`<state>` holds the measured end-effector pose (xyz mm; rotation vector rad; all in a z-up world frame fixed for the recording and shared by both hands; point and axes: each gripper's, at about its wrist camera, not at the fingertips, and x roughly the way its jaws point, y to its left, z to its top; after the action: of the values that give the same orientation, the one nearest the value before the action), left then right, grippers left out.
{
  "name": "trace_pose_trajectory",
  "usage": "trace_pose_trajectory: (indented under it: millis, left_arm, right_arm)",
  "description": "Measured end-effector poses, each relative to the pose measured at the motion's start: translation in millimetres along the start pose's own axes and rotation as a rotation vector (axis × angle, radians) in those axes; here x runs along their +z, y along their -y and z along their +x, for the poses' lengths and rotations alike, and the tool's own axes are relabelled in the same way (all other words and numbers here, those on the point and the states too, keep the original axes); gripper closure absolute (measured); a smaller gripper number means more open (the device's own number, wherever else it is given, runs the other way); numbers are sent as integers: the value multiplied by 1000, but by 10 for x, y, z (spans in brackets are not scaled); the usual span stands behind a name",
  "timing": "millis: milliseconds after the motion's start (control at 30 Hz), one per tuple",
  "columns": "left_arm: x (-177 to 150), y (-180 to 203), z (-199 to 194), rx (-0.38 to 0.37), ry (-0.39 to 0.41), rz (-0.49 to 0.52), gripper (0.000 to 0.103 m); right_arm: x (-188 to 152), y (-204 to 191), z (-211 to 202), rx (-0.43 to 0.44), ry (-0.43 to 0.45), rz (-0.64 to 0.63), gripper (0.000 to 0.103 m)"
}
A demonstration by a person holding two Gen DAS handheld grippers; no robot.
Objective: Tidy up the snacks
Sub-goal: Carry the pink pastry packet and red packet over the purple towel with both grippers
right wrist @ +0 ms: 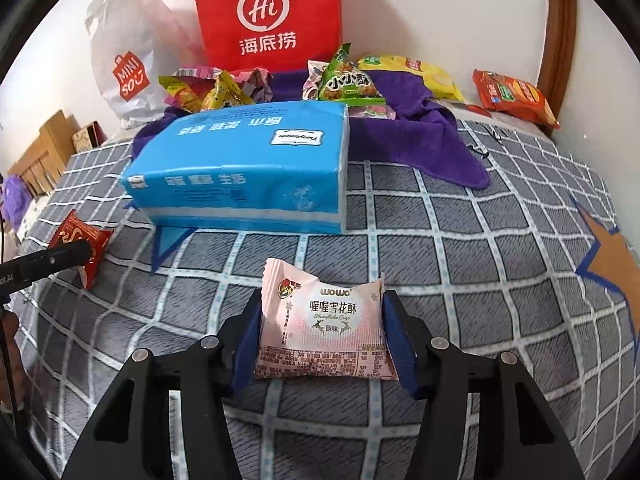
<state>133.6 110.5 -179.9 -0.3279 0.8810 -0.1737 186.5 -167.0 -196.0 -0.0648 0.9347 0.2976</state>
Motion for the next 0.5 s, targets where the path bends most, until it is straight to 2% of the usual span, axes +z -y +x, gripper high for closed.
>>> trace_pose_trajectory:
  millis: [500]
  left_arm:
    - [170, 287, -415, -26, 34, 41, 71]
  right_arm:
    - [236, -228, -480, 11, 71, -9, 47]
